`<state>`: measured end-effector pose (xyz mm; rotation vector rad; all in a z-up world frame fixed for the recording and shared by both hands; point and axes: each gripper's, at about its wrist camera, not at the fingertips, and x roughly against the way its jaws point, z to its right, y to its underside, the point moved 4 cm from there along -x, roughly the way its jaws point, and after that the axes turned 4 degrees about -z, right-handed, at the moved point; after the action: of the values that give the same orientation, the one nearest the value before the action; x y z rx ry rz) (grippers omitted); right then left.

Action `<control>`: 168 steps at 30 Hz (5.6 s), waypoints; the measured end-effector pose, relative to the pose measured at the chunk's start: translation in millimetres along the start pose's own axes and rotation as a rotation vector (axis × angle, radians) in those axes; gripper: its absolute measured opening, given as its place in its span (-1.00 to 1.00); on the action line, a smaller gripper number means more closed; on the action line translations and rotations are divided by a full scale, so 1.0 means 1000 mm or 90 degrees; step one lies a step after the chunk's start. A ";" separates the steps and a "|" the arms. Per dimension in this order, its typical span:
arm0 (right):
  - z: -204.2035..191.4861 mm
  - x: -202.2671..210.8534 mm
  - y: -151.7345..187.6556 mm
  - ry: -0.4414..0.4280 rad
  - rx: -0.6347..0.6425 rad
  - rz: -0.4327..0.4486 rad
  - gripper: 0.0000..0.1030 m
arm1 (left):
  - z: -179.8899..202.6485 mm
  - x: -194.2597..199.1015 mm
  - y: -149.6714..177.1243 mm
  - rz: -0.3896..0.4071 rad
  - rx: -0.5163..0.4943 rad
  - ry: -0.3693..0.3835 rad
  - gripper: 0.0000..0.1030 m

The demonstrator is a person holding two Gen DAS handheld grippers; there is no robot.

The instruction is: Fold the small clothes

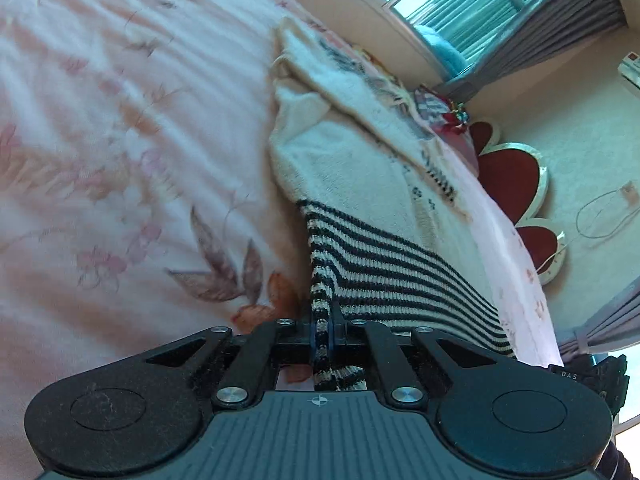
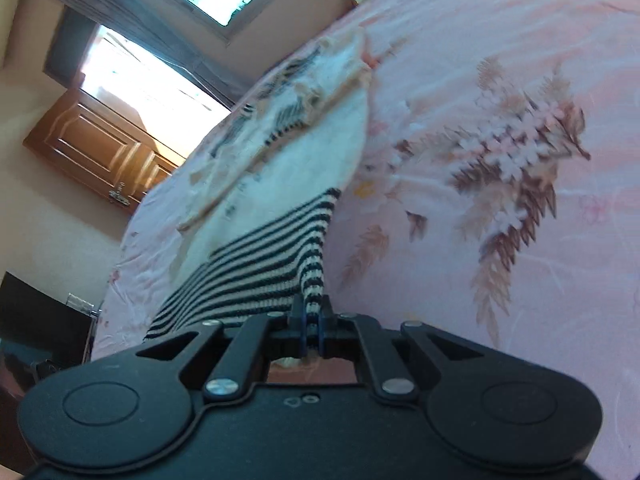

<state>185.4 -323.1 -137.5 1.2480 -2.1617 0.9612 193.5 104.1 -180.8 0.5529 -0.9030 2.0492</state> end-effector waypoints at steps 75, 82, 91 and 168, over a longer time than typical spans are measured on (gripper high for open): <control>-0.085 -0.197 -0.325 0.143 0.330 0.209 -0.90 | 0.090 -0.213 -0.309 0.200 -0.308 -0.210 -0.90; -0.059 -0.217 -0.335 0.202 0.308 0.182 -0.89 | 0.067 -0.214 -0.312 0.168 -0.246 -0.246 -0.90; -0.099 -0.186 -0.327 0.143 0.353 0.269 -0.13 | 0.095 -0.182 -0.309 0.250 -0.274 -0.212 0.53; -0.132 -0.177 -0.147 0.208 0.520 0.147 -0.24 | 0.148 -0.168 -0.134 0.151 -0.378 -0.231 0.63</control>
<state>406.0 -175.3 -122.5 1.0444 -1.7094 2.1157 409.4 -36.7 -139.7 0.5069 -1.7838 1.7716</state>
